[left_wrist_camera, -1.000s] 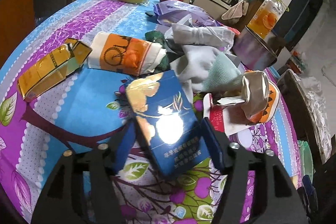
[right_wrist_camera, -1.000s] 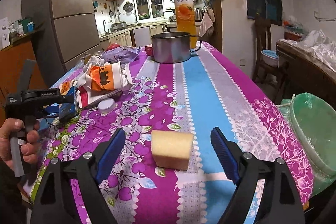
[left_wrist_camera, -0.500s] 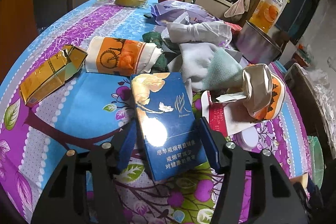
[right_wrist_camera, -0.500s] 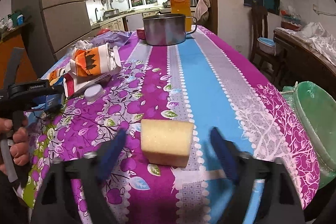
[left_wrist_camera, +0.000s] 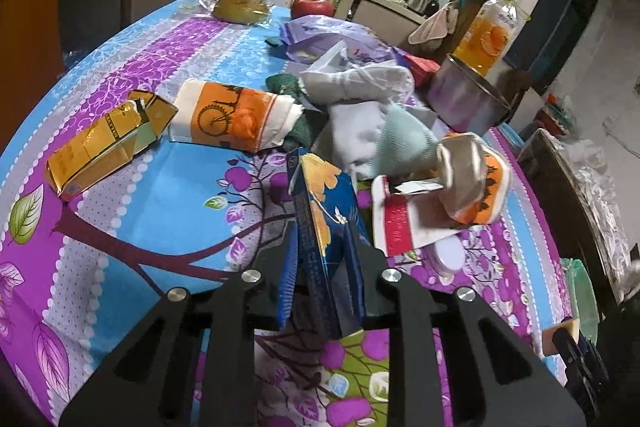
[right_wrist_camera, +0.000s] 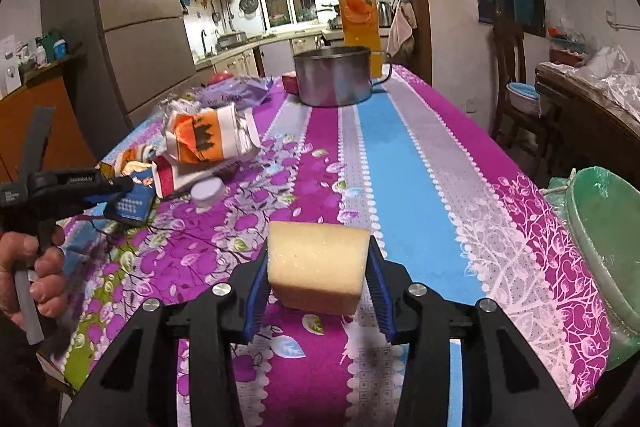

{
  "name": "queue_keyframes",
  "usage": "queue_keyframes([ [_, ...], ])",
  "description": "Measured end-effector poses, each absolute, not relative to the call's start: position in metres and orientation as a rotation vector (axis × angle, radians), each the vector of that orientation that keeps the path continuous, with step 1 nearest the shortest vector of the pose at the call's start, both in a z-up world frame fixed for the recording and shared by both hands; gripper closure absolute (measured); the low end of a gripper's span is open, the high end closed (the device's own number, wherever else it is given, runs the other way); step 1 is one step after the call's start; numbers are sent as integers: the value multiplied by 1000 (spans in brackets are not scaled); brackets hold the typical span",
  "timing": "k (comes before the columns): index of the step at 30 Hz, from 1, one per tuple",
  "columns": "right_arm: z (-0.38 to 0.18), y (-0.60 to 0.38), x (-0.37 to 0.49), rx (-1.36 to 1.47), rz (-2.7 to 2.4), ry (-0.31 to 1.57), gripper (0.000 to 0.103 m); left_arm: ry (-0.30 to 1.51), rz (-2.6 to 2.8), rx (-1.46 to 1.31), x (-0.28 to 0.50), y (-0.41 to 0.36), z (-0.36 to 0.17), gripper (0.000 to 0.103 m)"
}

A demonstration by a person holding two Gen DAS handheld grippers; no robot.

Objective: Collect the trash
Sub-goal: 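Grasp the blue cigarette box with the left tool while the right tool grasps the yellow sponge, then carry both items to the green basin and open both tools to drop them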

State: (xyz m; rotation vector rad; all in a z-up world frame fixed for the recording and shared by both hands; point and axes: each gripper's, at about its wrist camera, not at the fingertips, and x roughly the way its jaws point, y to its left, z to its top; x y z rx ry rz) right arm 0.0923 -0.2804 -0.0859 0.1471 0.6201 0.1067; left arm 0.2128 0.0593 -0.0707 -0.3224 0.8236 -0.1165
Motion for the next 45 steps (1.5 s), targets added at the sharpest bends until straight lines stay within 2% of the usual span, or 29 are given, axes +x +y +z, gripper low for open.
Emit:
queue_keyframes([
  [5,-77,-280,82,140,121,585,58,778,-141,-282,199,48,-59,93],
  [12,-67,-281,71,137,118,545,59,716,-142,-209,178,29,-45,93],
  [21,-45,-291,49,103,73,480,59,548,-177,-63,138,-26,-2,93],
  [30,-35,-308,34,100,43,451,59,521,-235,-48,126,-55,5,93],
  [45,8,-424,-10,93,-230,418,59,507,-592,60,107,-221,13,93],
])
